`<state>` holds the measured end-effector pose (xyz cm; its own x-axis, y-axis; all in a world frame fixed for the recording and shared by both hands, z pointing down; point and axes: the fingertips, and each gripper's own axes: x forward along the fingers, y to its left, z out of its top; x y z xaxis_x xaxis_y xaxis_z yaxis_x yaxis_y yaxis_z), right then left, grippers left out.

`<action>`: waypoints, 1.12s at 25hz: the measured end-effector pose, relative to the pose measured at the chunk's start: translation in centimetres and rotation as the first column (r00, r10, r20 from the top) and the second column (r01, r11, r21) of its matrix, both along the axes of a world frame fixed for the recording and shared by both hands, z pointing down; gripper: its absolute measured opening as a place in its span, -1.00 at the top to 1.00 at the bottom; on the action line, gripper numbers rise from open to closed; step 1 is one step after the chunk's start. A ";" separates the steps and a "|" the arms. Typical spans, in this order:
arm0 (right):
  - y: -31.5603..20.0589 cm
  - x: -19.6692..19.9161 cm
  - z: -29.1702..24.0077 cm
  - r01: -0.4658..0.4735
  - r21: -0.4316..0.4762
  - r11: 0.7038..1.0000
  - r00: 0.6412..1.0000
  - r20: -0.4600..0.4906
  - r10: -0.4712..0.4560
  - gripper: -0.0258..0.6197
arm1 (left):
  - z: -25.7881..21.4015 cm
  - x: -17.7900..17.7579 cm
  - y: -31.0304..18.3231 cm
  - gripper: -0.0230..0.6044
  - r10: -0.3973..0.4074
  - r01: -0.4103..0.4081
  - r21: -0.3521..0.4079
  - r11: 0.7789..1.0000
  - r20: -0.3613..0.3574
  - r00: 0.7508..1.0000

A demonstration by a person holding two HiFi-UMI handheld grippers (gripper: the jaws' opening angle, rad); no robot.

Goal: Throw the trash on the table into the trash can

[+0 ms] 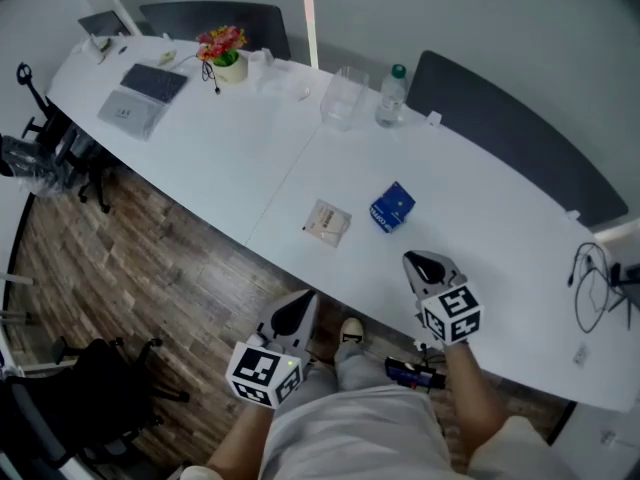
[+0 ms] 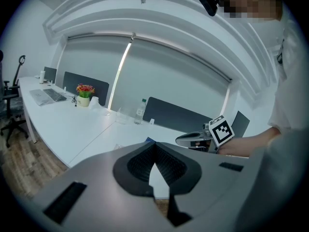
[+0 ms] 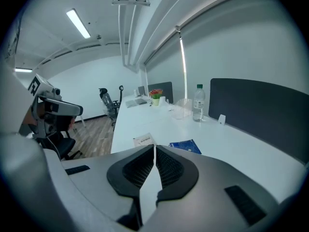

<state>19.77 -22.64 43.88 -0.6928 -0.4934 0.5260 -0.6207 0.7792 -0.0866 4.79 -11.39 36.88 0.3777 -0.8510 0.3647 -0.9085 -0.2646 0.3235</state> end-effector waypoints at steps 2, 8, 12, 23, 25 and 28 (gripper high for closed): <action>-1.1 -0.1 0.8 0.012 0.000 1.000 1.000 -0.016 -0.012 0.81 | 0.3 0.1 -0.9 0.92 -0.012 0.011 -0.004 1.000 -0.002 1.000; -3.5 -0.8 2.9 0.026 0.013 1.000 0.999 -0.048 -0.026 0.81 | 1.5 0.3 -3.7 0.92 -0.024 0.024 -0.011 1.000 0.000 1.000; -4.7 -1.4 3.7 0.042 0.005 0.999 0.998 -0.049 -0.042 0.71 | 2.6 0.7 -5.4 0.92 -0.017 0.017 -0.009 1.000 0.015 1.000; -9.1 -2.2 8.2 0.051 -0.023 0.998 0.993 -0.107 -0.053 0.12 | 6.3 2.0 -7.9 0.92 -0.012 0.012 -0.049 0.999 -0.005 1.000; -9.9 -2.5 9.1 0.061 -0.032 0.998 0.990 -0.123 -0.064 0.05 | 6.9 2.2 -8.0 0.92 -0.012 0.011 -0.060 0.998 -0.009 1.000; -11.0 -2.6 10.0 0.065 -0.046 0.997 0.988 -0.134 -0.071 -0.06 | 7.7 2.3 -8.2 0.93 -0.012 0.011 -0.077 0.997 -0.014 1.000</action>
